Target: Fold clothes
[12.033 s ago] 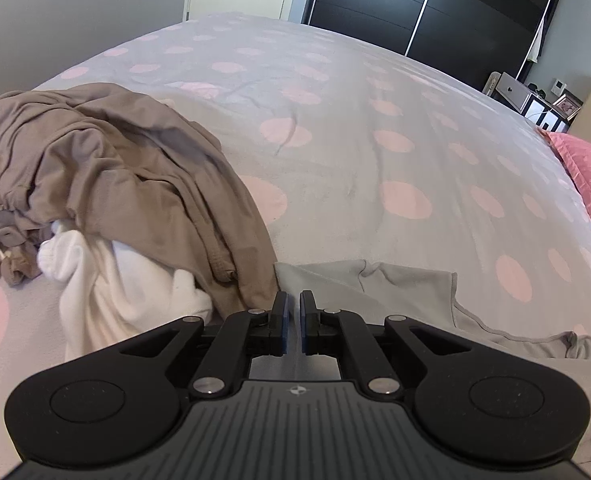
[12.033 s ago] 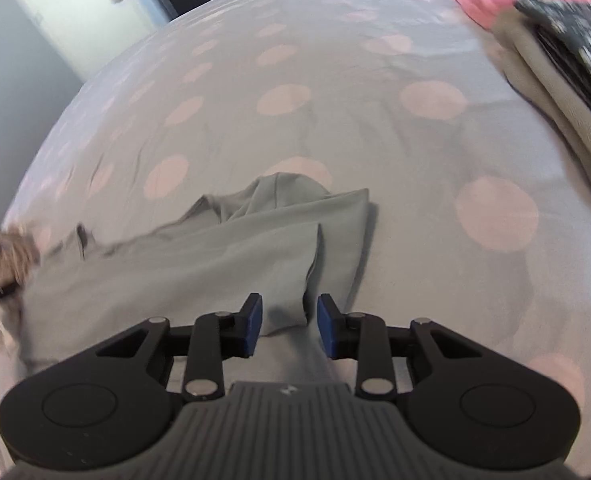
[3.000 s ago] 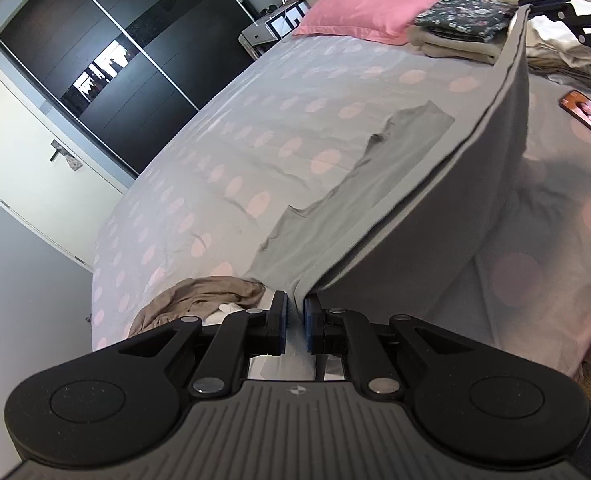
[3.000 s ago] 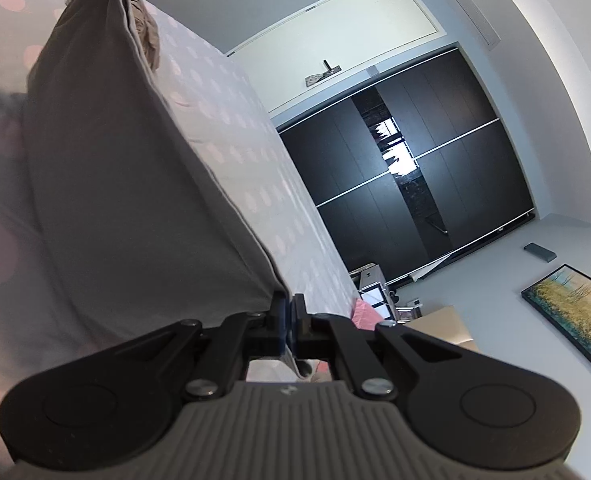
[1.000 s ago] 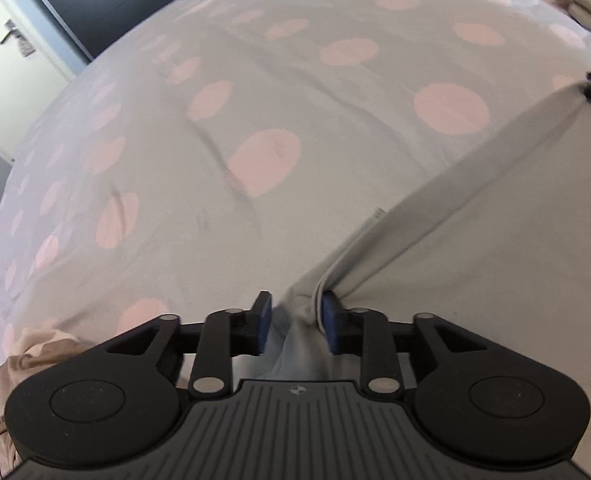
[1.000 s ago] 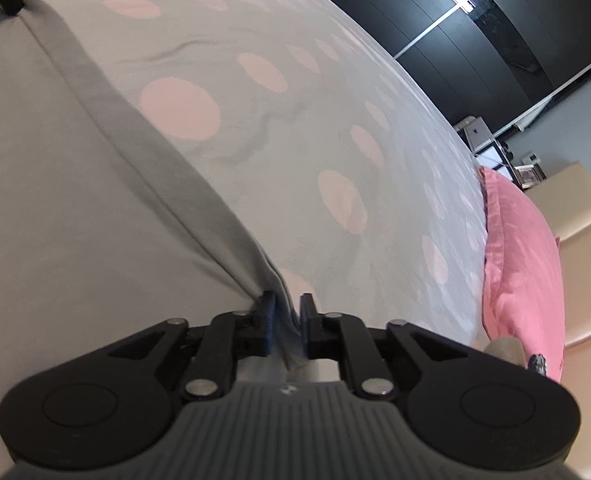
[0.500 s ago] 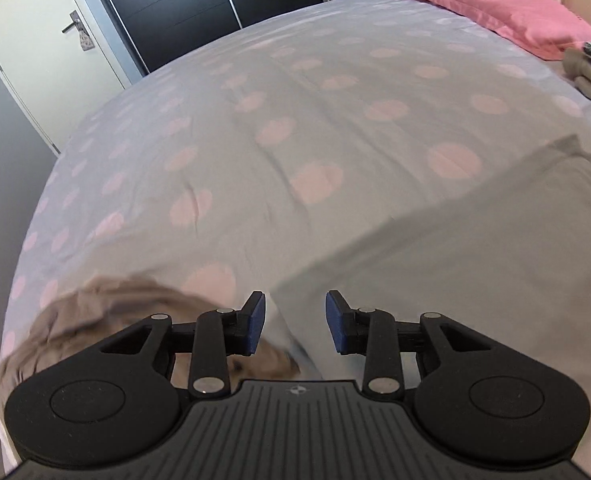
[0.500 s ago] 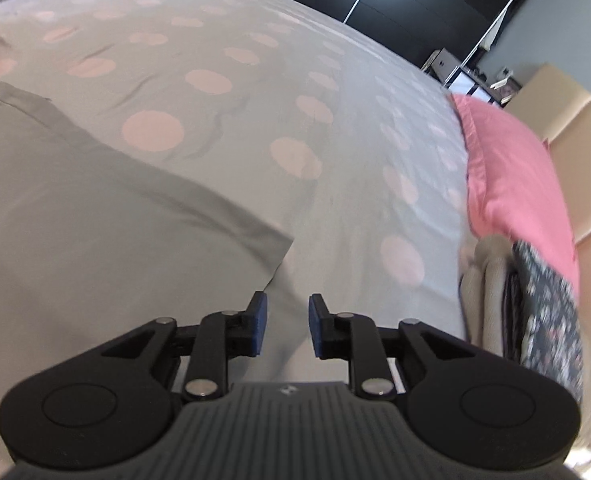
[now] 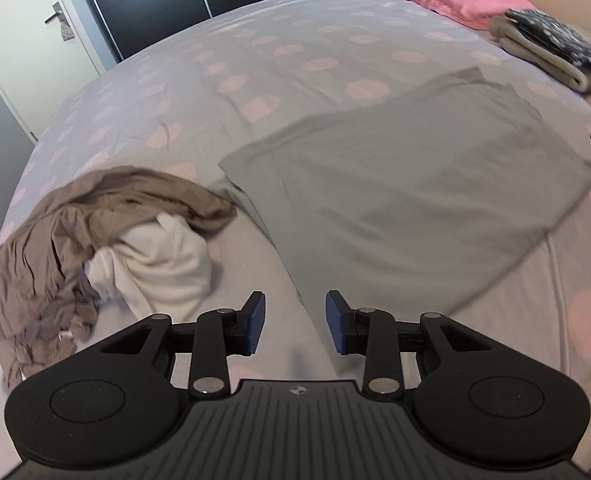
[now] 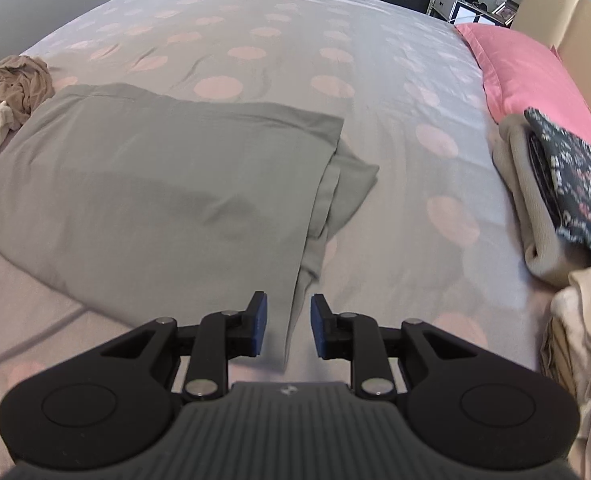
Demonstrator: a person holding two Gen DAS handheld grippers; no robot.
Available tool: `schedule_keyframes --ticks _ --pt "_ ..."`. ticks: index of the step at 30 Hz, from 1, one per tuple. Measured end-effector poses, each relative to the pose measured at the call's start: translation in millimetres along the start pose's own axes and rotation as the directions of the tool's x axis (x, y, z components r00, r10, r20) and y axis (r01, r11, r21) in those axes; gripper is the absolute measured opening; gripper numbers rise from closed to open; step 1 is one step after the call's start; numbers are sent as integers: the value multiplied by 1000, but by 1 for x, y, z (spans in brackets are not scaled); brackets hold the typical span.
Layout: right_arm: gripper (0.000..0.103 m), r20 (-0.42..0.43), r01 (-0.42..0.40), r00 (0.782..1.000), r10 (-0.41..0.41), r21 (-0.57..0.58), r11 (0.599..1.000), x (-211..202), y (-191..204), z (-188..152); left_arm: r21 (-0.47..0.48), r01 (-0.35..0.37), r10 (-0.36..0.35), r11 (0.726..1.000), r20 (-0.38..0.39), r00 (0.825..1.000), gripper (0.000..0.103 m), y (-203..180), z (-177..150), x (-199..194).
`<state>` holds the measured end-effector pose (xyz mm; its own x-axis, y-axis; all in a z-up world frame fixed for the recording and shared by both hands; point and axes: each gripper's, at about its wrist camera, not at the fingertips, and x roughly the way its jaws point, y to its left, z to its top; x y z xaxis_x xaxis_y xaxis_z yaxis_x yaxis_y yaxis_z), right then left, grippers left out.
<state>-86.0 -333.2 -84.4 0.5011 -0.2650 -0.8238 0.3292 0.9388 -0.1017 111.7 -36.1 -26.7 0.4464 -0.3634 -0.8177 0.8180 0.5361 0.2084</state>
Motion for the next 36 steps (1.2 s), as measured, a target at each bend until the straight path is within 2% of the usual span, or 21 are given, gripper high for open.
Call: schedule_keyframes --ticks 3,6,9,12,14,16,21,24,26,28,32,34,36 --pt "26 -8 -9 1000 9 -9 1000 0 1 -17 42 -12 13 999 -20 1000 31 -14 -16 6" --pt "29 5 17 1000 -16 -62 998 3 9 -33 124 -37 41 992 -26 999 31 -32 -31 11" --pt "29 25 56 998 -52 -178 982 8 22 -49 223 -63 73 973 -36 997 31 -52 -40 20" --pt "30 65 99 994 -82 -319 943 9 40 -61 319 -89 103 943 -27 994 31 -69 -46 27" --pt "35 103 136 989 -103 -410 902 10 52 -67 384 -130 139 914 5 990 31 -80 -50 31" --pt "37 143 186 981 -130 -506 843 12 64 -74 437 -174 174 882 39 984 32 -90 -52 34" --pt "37 209 291 957 -202 -713 638 32 87 -96 572 -263 248 777 106 963 32 -107 -65 45" --pt "37 247 324 946 -211 -767 554 40 93 -101 607 -297 274 737 134 952 32 -113 -70 53" --pt "37 265 339 940 -213 -787 515 44 94 -101 626 -328 296 707 159 942 32 -116 -72 59" --pt "37 278 349 936 -213 -799 489 48 94 -100 655 -367 325 660 191 926 32 -121 -73 66" --pt "37 290 359 933 -213 -803 477 54 92 -94 700 -434 369 567 256 894 32 -129 -77 81" --pt "37 300 367 930 -213 -802 471 58 90 -91 696 -454 379 556 274 884 31 -130 -75 85" --pt "36 320 384 923 -213 -802 457 61 90 -88 683 -462 382 566 280 881 31 -128 -72 87"
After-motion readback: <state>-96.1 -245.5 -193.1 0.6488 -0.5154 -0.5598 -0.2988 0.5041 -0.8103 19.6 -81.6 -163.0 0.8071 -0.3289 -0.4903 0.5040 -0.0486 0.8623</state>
